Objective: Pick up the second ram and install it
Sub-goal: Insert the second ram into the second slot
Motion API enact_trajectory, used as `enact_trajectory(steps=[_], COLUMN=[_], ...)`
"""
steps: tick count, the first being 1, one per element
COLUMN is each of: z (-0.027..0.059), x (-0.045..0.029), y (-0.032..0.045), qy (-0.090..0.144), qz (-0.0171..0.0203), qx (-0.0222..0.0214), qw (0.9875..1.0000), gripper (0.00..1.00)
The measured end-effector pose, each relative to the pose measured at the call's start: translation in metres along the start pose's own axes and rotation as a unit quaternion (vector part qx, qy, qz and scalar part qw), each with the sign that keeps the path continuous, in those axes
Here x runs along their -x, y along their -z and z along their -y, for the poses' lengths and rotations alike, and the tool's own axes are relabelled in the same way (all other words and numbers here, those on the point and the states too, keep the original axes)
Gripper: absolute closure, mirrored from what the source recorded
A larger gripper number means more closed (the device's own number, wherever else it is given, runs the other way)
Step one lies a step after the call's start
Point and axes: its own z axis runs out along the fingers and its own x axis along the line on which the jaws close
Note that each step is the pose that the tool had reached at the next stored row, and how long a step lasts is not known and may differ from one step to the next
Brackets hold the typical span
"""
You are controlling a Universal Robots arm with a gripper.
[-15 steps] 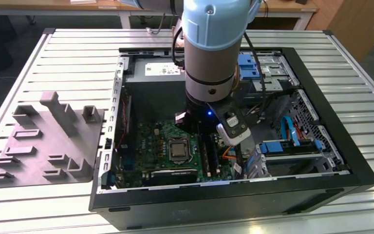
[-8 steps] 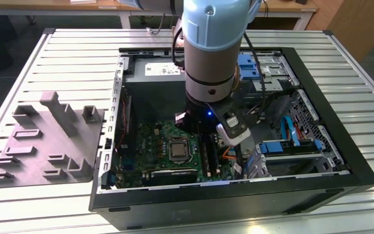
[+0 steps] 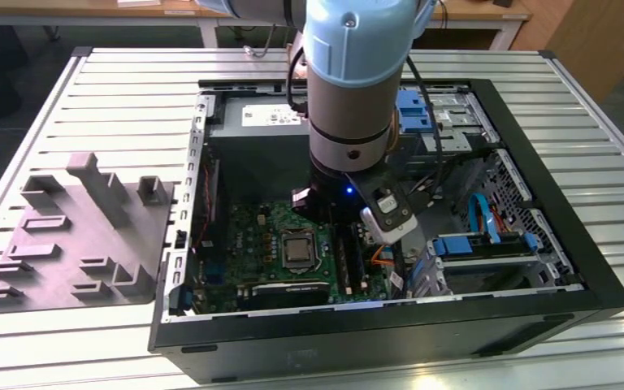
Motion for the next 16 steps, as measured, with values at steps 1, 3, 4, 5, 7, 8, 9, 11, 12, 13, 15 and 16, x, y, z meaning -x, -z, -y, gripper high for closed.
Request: enact_trajectory(steps=[1, 3, 4, 5, 7, 8, 9, 11, 12, 13, 15, 16], z=[0.0, 0.0001, 0.0001, 0.0001, 0.0, 0.0, 0.0, 0.0, 0.0, 0.0, 0.0, 0.0], x=[0.0, 0.0, 0.0, 0.0, 0.0, 0.0, 0.0, 0.0, 0.0, 0.0, 0.0, 0.0], y=[0.0, 0.0001, 0.0001, 0.0001, 0.0, 0.0, 0.0, 0.0, 0.0, 0.0, 0.0, 0.0], qy=[0.0, 0.0, 0.0, 0.0, 0.0, 0.0, 0.0, 0.0, 0.0, 0.0, 0.0, 0.0], qz=[0.0, 0.0001, 0.0002, 0.0003, 0.0008, 0.0009, 0.0009, 0.001, 0.001, 0.001, 0.001, 0.0011], qx=[0.0001, 0.002, 0.0035, 0.0051, 0.0071, 0.0074, 0.0075, 0.0076, 0.0076, 0.0077, 0.0078, 0.0078], qw=[1.0, 1.0, 1.0, 1.0, 1.0, 1.0, 1.0, 1.0, 1.0, 1.0, 1.0, 1.0], gripper=[0.89, 0.89, 0.89, 0.89, 0.89, 0.89, 0.89, 0.89, 0.89, 0.89, 0.89, 0.89])
